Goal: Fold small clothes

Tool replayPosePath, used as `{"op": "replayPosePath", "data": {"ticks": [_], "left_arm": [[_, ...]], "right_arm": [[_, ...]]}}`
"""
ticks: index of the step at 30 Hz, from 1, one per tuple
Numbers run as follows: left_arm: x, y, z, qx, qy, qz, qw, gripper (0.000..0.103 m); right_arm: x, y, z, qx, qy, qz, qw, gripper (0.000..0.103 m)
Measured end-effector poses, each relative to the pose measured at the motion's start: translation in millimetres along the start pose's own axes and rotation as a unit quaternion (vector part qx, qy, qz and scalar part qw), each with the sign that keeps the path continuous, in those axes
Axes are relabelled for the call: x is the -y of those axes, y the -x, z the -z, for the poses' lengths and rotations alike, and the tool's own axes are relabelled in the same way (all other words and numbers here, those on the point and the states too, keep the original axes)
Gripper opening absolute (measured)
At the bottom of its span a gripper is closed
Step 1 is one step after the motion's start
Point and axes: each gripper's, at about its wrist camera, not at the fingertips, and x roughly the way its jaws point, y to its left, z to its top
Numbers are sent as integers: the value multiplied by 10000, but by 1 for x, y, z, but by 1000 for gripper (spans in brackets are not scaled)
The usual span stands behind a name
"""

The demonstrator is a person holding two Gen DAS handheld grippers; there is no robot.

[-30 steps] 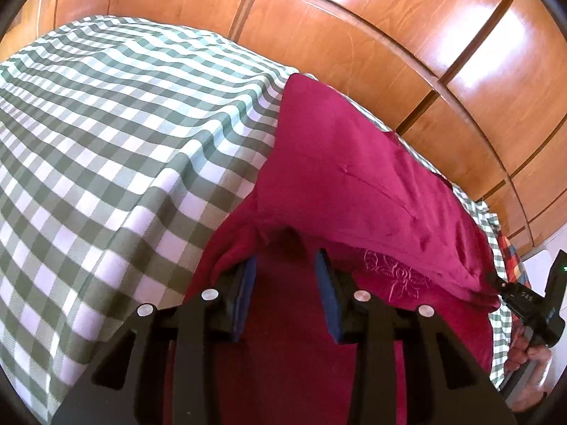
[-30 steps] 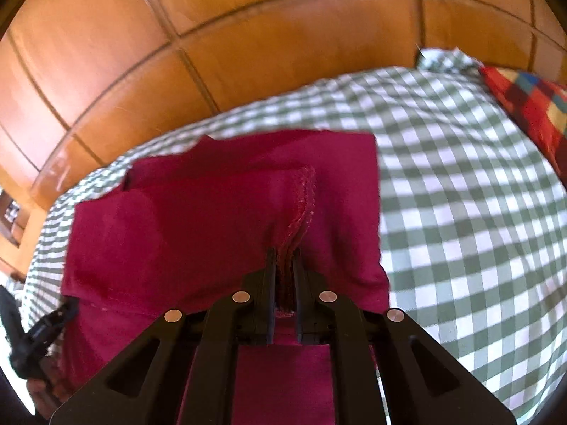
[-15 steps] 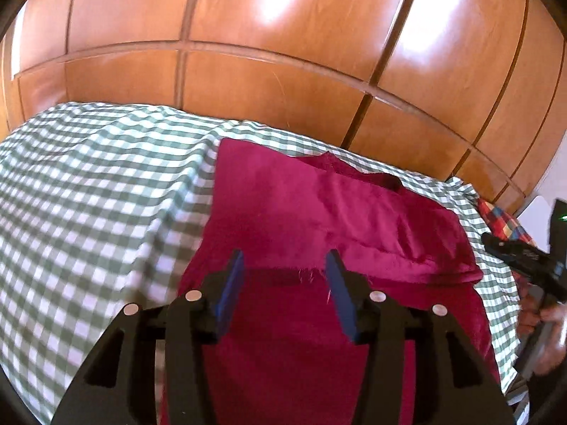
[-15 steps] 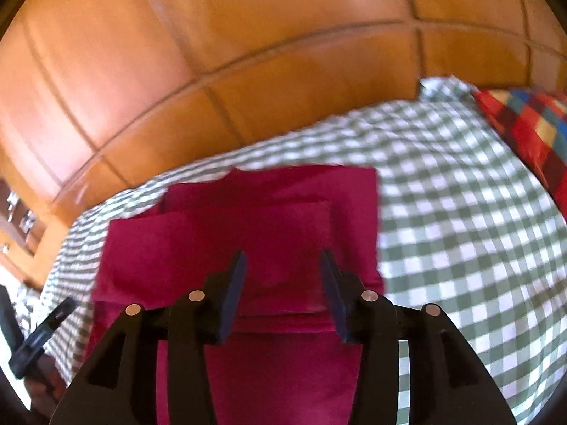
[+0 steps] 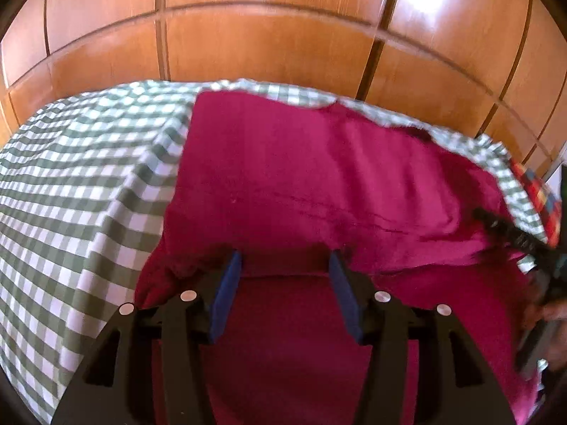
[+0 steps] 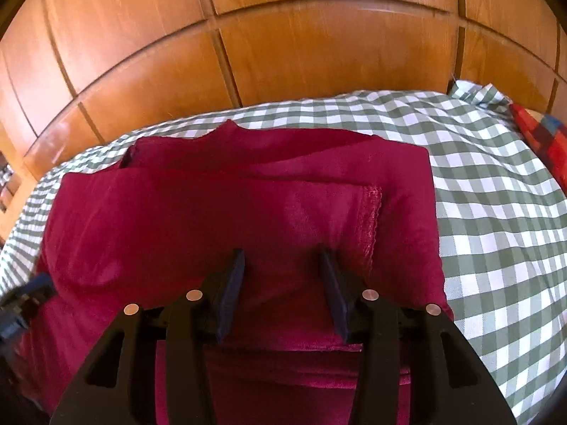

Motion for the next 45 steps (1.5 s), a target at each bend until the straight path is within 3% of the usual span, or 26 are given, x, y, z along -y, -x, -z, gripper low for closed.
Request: {"op": "replayPosePath", "data": {"ticks": [5, 10, 30, 34, 38, 45], "left_arm": [[6, 29, -15, 512, -216, -149, 9983, 58], [2, 35, -28, 633, -207, -170, 9976, 60], [-4, -6, -68, 424, -540, -360, 9970, 60], [-16, -33, -86, 225, -369, -248, 9988, 59], [-34, -75, -88, -242, -94, -302, 9992, 58], [-46, -80, -75, -32, 247, -305, 9992, 58]], "right_arm": [[0, 0, 4, 97, 0, -10, 10000, 44], [-1, 0, 4, 134, 8, -1, 9999, 44], [0, 1, 5, 155, 14, -13, 9999, 44], [0, 1, 4, 155, 16, -14, 9999, 44], [1, 2, 4, 168, 0, -36, 9999, 44], [2, 1, 3, 175, -43, -96, 9998, 44]]}}
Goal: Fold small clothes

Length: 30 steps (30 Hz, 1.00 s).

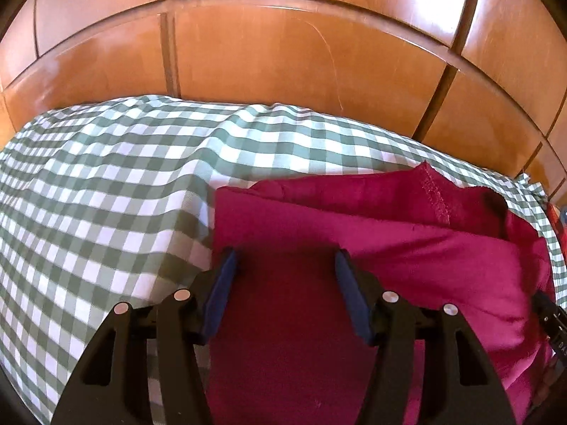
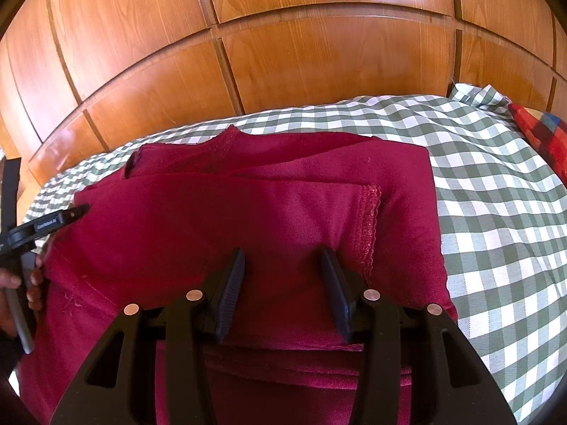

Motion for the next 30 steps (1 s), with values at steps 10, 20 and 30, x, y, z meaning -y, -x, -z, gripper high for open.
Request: {"op": "replayPosePath", "data": {"ticks": [10, 20, 30], "left_arm": [[5, 71, 67, 74, -171, -255, 9995, 59], [-9, 76, 86, -146, 127, -530, 9984, 76], [-3, 141, 122, 166, -189, -454, 9987, 73]], "right_arm": [[-2, -1, 0, -8, 71, 86, 9999, 44], [-18, 21, 0, -297, 631, 582, 9959, 78], [-5, 57, 32, -404, 581, 420, 9966, 81]]}}
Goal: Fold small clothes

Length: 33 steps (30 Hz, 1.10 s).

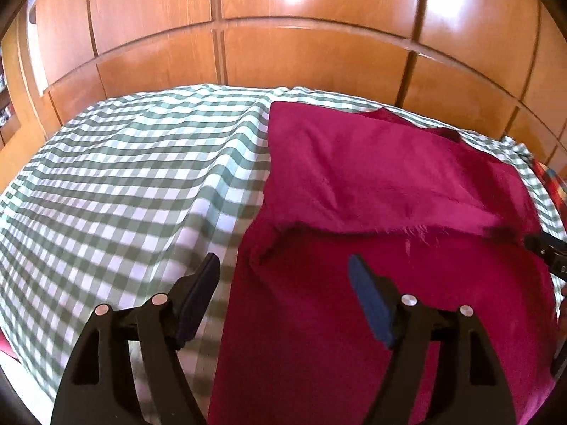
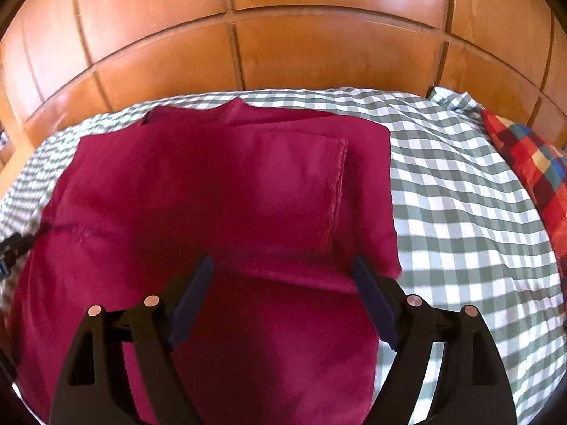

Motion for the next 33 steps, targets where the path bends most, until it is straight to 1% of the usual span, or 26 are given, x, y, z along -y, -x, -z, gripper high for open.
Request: {"op": "replayPosePath", "data": {"ticks": [2, 6, 12, 14, 17, 18, 21, 23, 25, 26, 27, 28, 29, 30, 32, 33], "left_arm": [[-4, 10, 6, 20, 14, 58, 10000, 73], [-11, 24, 22, -22, -52, 99, 9999, 72], [-13, 29, 43, -167, -177, 100, 9997, 71], [-16, 32, 53, -238, -188, 98, 9995, 71], [-23, 41, 76, -405, -65, 189, 9990, 71], [-28, 46, 85, -482, 3, 249, 9985, 71], [-36, 63, 108, -541, 123, 398, 9977, 70], [-39, 73, 119, -629, 201, 524, 9964, 67], [-41, 82, 132, -787, 256, 667, 9943, 60], [-41, 86, 139, -878, 254, 724, 9932, 57], [-40, 89, 144, -983, 250, 795, 9917, 51], [-40, 90, 147, -1056, 249, 852, 9904, 45], [-39, 92, 152, -1130, 233, 917, 9891, 42], [-36, 93, 154, -1176, 183, 957, 9883, 35], [-37, 92, 158, -1237, 114, 963, 9876, 21], [-39, 91, 157, -1285, 150, 1031, 9862, 11]], "right_arm": [[3, 8, 9, -88, 45, -53, 9999, 81], [14, 24, 32, -223, -82, -139, 9996, 81], [32, 48, 70, -530, -244, -379, 9976, 81], [35, 58, 86, -655, -251, -499, 9963, 78], [37, 75, 109, -838, -342, -734, 9932, 73], [37, 80, 116, -895, -371, -809, 9920, 72], [35, 97, 139, -1094, -438, -972, 9883, 67], [34, 109, 154, -1255, -445, -1057, 9855, 61], [30, 117, 166, -1416, -415, -1123, 9827, 59], [28, 120, 170, -1482, -396, -1174, 9812, 55], [25, 122, 176, -1588, -367, -1252, 9786, 51], [22, 122, 179, -1667, -350, -1321, 9765, 44], [18, 120, 182, -1741, -318, -1378, 9745, 43], [14, 118, 185, -1805, -259, -1429, 9728, 42], [6, 111, 189, -1893, -121, -1488, 9705, 35], [3, 108, 190, -1923, -108, -1502, 9697, 31]]}}
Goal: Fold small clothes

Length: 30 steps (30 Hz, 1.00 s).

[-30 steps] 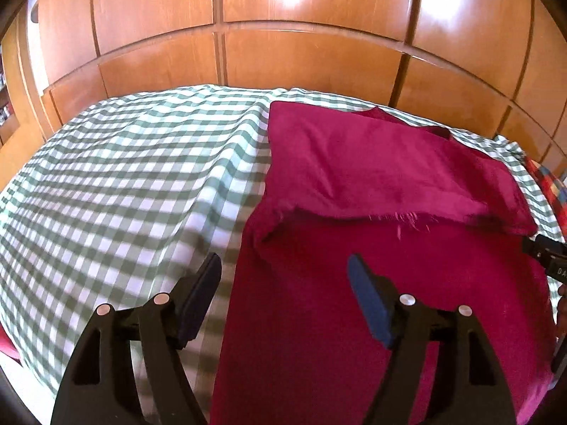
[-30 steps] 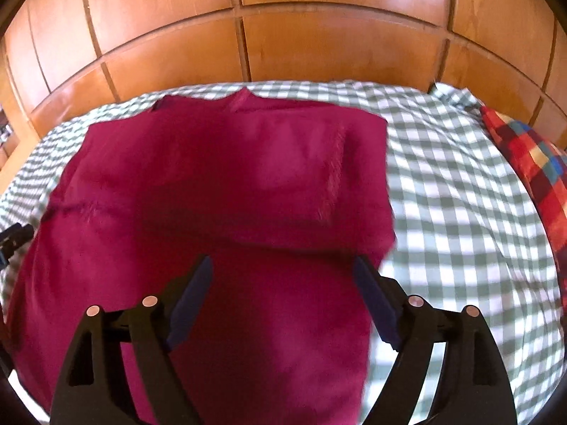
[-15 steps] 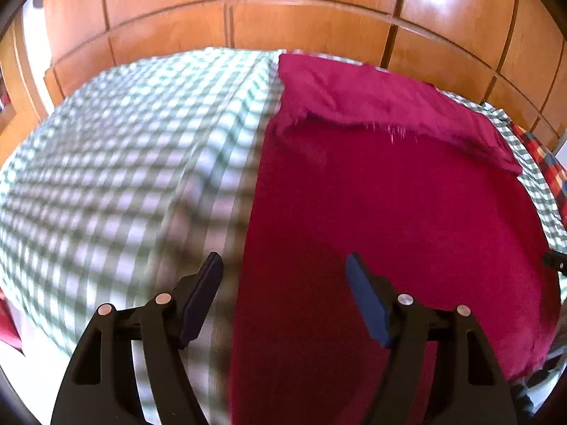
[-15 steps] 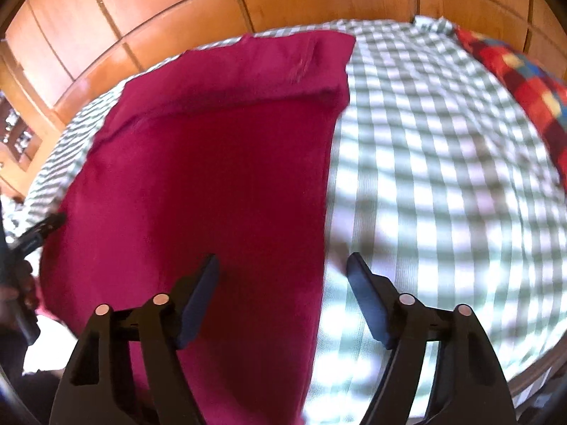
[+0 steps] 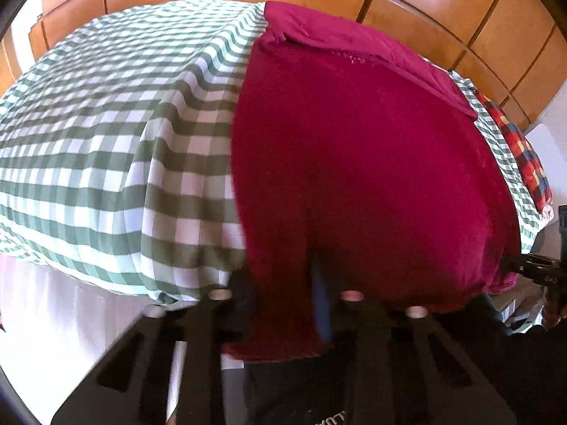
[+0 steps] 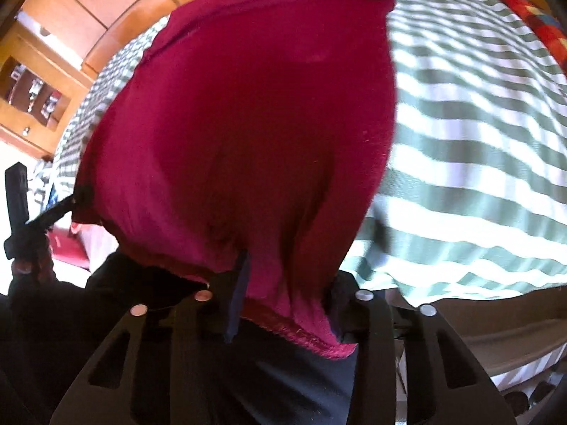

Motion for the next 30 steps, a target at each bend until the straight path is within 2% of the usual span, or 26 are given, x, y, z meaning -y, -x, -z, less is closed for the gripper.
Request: {"op": "replayPosePath", "data": {"ticks": [2, 5, 9, 13, 19, 24, 26, 27, 28, 29, 30], "left_arm": [[-1, 6, -4, 36, 25, 157, 9999, 9], [-4, 23, -14, 226, 81, 600, 9979, 9], [-7, 44, -42, 617, 304, 1349, 9885, 9], [-4, 45, -77, 894, 417, 1706, 9804, 9], [1, 16, -135, 965, 470, 1726, 9791, 9], [-2, -22, -191, 829, 787, 1488, 9822, 14], [-6, -32, -204, 834, 915, 1418, 9821, 22], [-9, -35, -210, 876, 1011, 1372, 9815, 42], [-13, -37, -216, 946, 1121, 1383, 9795, 58], [-19, -37, -219, 1019, 1249, 1406, 9769, 63], [-25, -36, -220, 1082, 1382, 1427, 9741, 69]], "right_arm": [[-3, 1, -3, -1, 70, -56, 10000, 13], [-11, 27, -12, 275, 145, -480, 9984, 10], [-15, 61, -36, 894, 76, -958, 9913, 10], [-2, 72, -71, 1393, -246, -1138, 9834, 10], [26, 60, -120, 1640, -714, -818, 9805, 10], [46, 43, -151, 1606, -945, -510, 9812, 10], [54, 36, -164, 1625, -1104, -396, 9797, 10], [57, 32, -168, 1634, -1190, -399, 9785, 10], [62, 31, -174, 1649, -1315, -474, 9764, 16], [67, 29, -177, 1647, -1385, -561, 9750, 32], [70, 29, -179, 1651, -1430, -688, 9734, 41]]}}
